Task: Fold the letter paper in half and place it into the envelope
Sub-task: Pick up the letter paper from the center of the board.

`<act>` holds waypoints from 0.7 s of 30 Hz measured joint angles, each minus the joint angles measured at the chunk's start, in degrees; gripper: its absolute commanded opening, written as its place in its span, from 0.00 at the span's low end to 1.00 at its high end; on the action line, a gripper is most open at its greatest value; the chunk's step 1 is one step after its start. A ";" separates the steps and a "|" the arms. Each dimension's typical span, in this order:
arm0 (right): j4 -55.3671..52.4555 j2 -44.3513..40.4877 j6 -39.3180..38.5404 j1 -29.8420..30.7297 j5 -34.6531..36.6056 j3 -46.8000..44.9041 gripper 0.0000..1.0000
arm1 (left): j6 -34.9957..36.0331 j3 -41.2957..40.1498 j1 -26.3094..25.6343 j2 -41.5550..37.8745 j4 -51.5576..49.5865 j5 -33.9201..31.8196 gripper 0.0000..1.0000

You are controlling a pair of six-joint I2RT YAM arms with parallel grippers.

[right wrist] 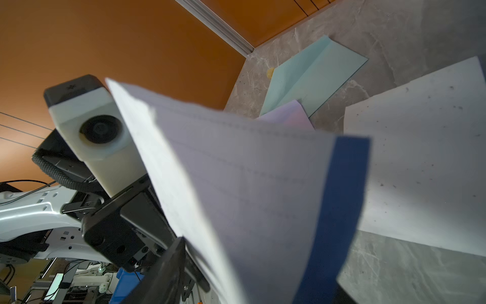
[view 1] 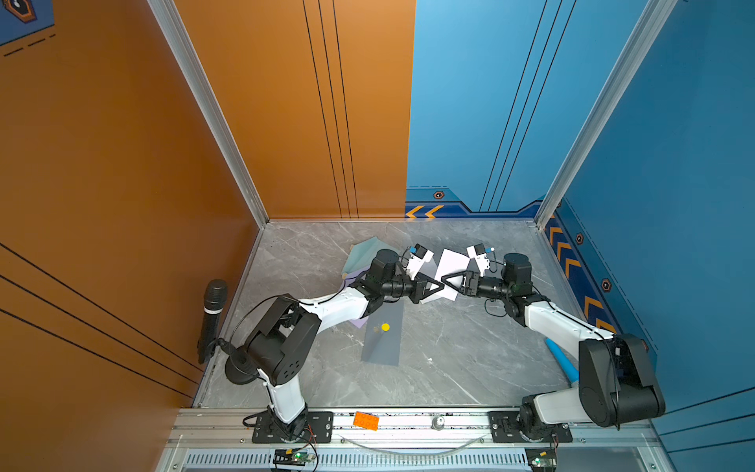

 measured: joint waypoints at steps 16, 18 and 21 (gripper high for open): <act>1.40 -1.36 1.66 -0.28 -1.31 0.00 0.32 | -0.04 -3.50 1.16 -1.97 0.17 -4.35 0.00; 1.01 -1.51 1.31 0.22 -1.27 0.00 0.29 | -0.04 -3.50 1.16 -1.97 0.17 -4.55 0.00; -0.09 -1.62 0.57 1.40 -1.22 0.09 0.21 | -0.04 -3.50 1.16 -2.08 0.15 -4.61 0.00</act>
